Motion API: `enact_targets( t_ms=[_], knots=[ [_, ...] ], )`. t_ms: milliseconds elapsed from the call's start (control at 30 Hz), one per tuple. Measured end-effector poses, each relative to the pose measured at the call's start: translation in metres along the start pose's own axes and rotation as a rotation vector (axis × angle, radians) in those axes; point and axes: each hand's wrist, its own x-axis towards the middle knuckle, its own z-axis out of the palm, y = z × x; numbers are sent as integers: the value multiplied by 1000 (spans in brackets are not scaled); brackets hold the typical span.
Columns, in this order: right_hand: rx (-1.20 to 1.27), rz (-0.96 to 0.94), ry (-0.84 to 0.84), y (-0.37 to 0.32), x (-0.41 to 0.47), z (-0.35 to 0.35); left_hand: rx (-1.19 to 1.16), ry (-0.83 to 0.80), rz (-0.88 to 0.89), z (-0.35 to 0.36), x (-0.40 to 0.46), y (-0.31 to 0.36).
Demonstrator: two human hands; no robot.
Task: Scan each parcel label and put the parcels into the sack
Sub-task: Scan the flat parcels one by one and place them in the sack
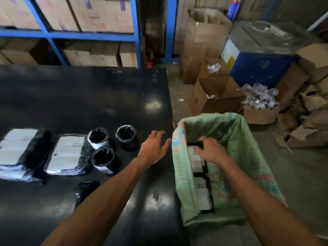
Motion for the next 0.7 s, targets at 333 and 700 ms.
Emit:
enact_targets(
  t_ms=[333,700],
  knots=[
    [38,-234,155,-159,-48,-1,24,227,-73,-85,-64,-88],
    [12,-397,15,-322,-100,76,-3,307,-462,-172,-114,-245]
  ],
)
